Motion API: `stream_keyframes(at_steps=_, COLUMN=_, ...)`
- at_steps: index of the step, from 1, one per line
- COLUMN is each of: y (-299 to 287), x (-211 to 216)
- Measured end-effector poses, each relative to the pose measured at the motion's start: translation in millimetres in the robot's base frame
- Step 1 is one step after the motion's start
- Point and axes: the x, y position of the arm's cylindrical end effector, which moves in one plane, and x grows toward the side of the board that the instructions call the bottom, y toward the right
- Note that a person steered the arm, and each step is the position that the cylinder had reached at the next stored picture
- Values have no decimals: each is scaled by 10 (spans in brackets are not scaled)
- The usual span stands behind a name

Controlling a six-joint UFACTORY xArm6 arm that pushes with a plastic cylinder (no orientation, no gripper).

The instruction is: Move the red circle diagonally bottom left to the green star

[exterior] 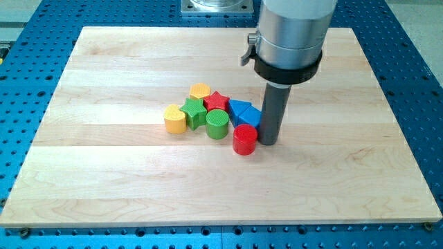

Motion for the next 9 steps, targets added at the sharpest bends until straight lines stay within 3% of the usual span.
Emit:
stream_keyframes(at_steps=4, y=-196, x=8)
stream_keyframes(at_steps=6, y=-344, x=430)
stream_keyframes(at_steps=7, y=-834, x=145)
stream_keyframes(at_steps=8, y=-1315, x=121)
stream_keyframes(at_steps=9, y=-1502, x=-211)
